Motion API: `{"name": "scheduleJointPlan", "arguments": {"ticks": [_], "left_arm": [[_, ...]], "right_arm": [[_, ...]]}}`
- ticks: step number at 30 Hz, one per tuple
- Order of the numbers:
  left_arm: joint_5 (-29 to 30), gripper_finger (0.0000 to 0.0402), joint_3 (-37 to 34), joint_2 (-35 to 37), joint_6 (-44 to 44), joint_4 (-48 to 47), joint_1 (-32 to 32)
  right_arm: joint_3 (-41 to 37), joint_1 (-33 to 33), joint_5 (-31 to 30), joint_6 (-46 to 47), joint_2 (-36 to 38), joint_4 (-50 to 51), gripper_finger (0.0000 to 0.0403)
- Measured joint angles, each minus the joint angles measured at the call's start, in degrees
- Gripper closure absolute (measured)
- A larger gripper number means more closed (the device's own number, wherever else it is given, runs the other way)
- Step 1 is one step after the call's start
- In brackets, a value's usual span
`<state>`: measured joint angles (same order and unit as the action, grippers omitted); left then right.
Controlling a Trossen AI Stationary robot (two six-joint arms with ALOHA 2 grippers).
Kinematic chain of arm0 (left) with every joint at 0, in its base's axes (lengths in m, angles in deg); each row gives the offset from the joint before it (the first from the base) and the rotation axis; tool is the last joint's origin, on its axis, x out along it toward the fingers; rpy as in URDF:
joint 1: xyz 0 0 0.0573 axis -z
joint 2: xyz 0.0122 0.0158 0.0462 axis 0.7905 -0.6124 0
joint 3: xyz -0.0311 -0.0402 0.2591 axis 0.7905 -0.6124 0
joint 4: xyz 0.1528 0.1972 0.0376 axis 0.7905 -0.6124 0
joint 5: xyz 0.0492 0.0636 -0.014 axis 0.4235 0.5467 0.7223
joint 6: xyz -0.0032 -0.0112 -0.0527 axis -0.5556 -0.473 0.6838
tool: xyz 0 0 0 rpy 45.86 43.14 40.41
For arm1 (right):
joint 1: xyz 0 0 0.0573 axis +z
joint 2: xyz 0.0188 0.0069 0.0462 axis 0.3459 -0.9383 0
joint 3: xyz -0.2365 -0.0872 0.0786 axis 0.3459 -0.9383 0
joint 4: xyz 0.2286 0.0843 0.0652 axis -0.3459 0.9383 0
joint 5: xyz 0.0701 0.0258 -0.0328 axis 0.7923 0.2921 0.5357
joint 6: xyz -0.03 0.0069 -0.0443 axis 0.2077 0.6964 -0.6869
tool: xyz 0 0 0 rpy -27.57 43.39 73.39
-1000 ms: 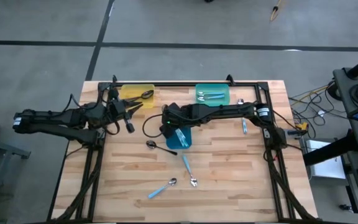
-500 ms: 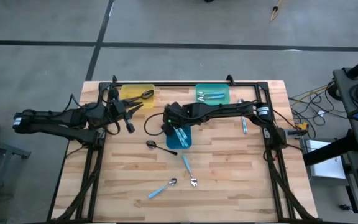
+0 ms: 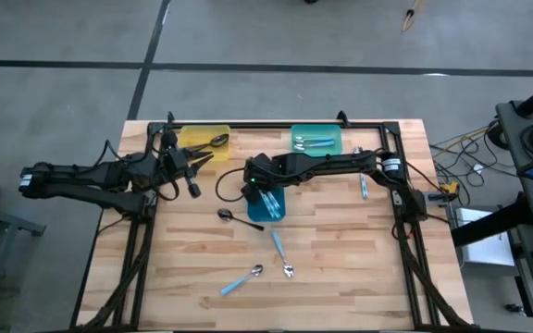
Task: Sort silverware by color (type)
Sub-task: Put the white patterned spoon into the blue bin
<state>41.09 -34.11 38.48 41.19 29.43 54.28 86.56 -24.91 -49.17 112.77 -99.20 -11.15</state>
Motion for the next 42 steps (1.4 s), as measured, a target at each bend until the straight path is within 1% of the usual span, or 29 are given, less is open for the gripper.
{"name": "scheduleJointPlan", "arguments": {"ticks": [8, 20, 25, 35, 42], "left_arm": [[0.00, 0.0387, 0.00, 0.00, 0.00, 0.00, 0.00], [0.00, 0.0387, 0.00, 0.00, 0.00, 0.00, 0.00], [0.00, 0.0387, 0.00, 0.00, -0.01, 0.00, 0.00], [0.00, 0.0387, 0.00, 0.00, -0.20, 0.00, 0.00], [-0.02, 0.0386, 0.00, 0.01, -0.20, 0.00, 0.00]], "right_arm": [[-0.19, 0.00, 2.08, 1.47, 0.02, 0.03, 0.0388], [-0.30, 0.00, 2.03, 1.44, 0.02, -0.75, 0.0388], [-1.10, 0.00, 1.82, 1.34, 0.04, -3.45, 0.0388], [-4.00, 0.00, 1.78, 1.77, 0.07, -5.12, 0.0388], [-4.62, 0.00, 1.58, 1.71, 0.07, -6.68, 0.0388]]}}
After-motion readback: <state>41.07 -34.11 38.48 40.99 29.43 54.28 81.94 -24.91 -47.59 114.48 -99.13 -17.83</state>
